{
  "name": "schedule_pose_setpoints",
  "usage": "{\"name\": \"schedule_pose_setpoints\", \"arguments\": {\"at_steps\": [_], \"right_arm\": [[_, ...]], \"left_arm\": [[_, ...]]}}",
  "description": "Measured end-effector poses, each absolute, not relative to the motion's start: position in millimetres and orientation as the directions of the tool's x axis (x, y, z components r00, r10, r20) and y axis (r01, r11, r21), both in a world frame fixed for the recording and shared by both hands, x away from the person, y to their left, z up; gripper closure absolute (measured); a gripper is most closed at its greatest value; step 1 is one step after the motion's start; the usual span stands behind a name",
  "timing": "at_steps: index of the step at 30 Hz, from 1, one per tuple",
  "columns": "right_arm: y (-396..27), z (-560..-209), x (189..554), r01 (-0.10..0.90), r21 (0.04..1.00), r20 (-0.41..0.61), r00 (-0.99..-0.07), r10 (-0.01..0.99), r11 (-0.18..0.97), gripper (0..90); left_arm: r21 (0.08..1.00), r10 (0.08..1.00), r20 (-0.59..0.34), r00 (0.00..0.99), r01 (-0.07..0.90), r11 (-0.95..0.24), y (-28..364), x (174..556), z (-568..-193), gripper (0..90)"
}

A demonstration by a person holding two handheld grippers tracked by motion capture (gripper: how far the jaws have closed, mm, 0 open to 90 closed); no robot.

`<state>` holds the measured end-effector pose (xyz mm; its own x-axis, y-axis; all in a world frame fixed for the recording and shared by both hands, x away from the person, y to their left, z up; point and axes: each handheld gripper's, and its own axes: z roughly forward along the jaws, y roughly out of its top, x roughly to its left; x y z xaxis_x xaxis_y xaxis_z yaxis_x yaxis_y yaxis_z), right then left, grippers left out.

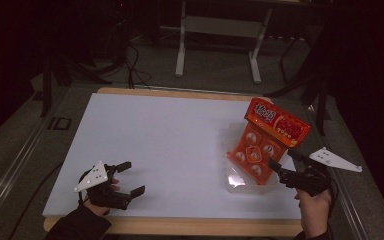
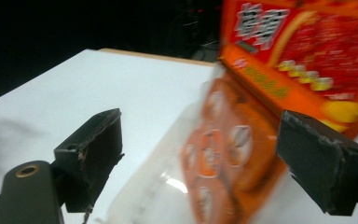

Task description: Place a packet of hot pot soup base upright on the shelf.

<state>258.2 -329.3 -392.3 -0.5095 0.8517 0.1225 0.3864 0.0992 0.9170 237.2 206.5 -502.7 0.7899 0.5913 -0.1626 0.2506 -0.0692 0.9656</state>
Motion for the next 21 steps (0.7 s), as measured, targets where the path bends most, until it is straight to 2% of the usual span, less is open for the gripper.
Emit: {"name": "schedule_pose_setpoints", "arguments": {"at_steps": [21], "right_arm": [[-275, -412, 253, 0.345, 0.924, 0.139, -0.704, 0.696, 0.165, 14.7]], "left_arm": [[0.966, 0.585, -0.163, 0.794, 0.25, -0.07, 206, 237, -503, 4.3]]}}
